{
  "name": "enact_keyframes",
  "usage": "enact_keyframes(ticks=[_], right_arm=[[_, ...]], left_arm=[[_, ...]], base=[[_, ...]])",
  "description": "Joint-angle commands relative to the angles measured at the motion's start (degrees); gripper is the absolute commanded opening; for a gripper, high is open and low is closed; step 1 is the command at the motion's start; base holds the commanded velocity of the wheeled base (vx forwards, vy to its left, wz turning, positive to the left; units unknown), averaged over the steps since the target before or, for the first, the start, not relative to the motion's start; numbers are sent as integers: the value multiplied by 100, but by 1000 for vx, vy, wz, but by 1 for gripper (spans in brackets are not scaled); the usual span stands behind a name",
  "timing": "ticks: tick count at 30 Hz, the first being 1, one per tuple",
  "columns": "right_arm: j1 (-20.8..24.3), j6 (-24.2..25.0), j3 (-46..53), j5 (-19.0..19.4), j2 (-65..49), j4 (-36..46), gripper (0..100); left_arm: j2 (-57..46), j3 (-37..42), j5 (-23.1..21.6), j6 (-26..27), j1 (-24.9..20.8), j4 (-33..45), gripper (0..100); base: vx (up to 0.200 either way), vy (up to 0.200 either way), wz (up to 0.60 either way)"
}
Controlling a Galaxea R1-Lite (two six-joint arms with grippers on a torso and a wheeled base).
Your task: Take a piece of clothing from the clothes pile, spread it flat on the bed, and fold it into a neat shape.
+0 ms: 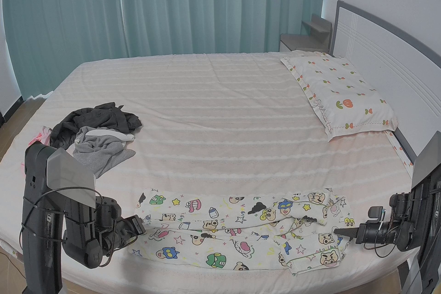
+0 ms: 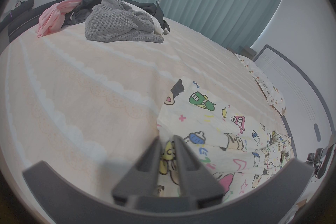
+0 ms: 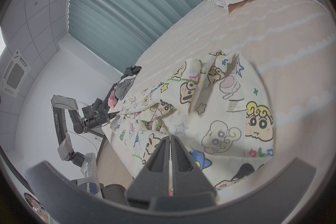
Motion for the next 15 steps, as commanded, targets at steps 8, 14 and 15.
enact_keyframes(ticks=[8, 14, 15], right_arm=[[-1, -3, -63, -283, -223, -100, 100], [122, 50, -318, -661, -284, -100, 100], [166, 58, -423, -802, -284, -100, 100]], left_arm=[[-201, 12, -163, -746, 158, -98, 100], [-570, 47, -313, -807, 527, -98, 100], [-649, 47, -321, -931, 606, -98, 100]], base=[[0, 0, 0], [0, 0, 0], [0, 0, 0]])
